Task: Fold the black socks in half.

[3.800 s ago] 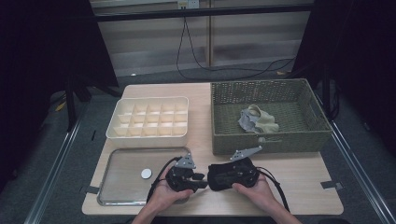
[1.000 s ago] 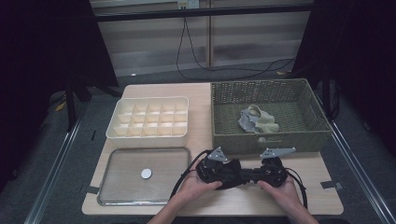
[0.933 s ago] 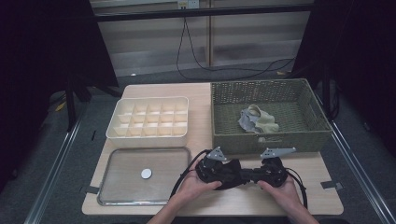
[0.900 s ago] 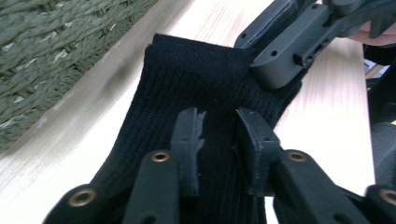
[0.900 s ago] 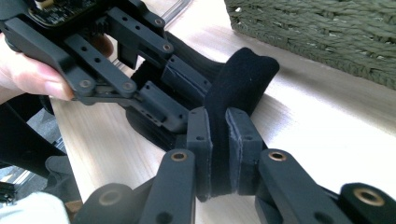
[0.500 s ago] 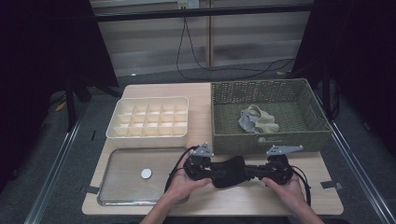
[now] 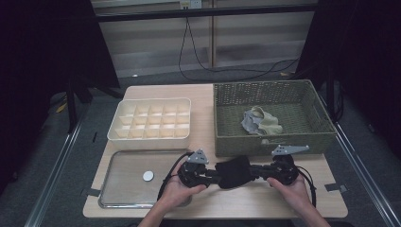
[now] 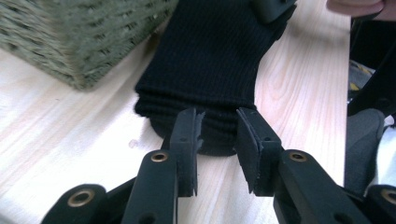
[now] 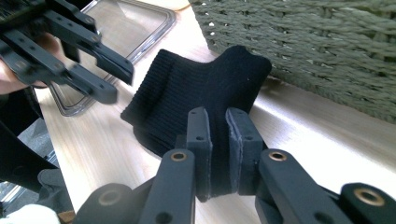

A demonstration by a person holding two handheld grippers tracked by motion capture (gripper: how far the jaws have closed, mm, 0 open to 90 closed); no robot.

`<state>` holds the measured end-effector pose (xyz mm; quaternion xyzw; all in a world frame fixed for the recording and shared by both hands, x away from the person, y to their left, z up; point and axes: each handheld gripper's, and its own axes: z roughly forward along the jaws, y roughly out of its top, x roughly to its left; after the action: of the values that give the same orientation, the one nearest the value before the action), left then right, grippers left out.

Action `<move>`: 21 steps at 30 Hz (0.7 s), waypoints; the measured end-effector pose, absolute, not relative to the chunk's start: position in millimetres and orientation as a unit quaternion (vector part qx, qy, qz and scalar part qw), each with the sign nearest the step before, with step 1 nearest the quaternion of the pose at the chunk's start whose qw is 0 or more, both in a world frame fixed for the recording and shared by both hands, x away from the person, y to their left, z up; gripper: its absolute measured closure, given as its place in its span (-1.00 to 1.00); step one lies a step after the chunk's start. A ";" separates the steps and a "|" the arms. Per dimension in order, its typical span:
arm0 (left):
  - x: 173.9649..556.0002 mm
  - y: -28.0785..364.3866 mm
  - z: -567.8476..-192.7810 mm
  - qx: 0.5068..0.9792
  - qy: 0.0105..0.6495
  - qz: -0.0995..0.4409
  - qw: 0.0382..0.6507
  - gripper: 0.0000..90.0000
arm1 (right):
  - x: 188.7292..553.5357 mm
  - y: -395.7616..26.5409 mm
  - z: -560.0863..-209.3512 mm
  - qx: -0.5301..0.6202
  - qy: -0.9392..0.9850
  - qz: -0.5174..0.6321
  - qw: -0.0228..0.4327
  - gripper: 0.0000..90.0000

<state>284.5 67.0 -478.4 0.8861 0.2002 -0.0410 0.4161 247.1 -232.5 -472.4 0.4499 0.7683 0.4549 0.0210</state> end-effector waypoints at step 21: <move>283.1 51.9 -486.9 0.888 0.189 -0.046 0.417 0.61 | 249.3 -197.9 -462.2 0.400 0.789 0.466 0.022 0.77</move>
<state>283.1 51.9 -486.9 0.8880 0.1888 -0.0458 0.4167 249.3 -197.9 -462.2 0.4003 0.7886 0.4664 0.0217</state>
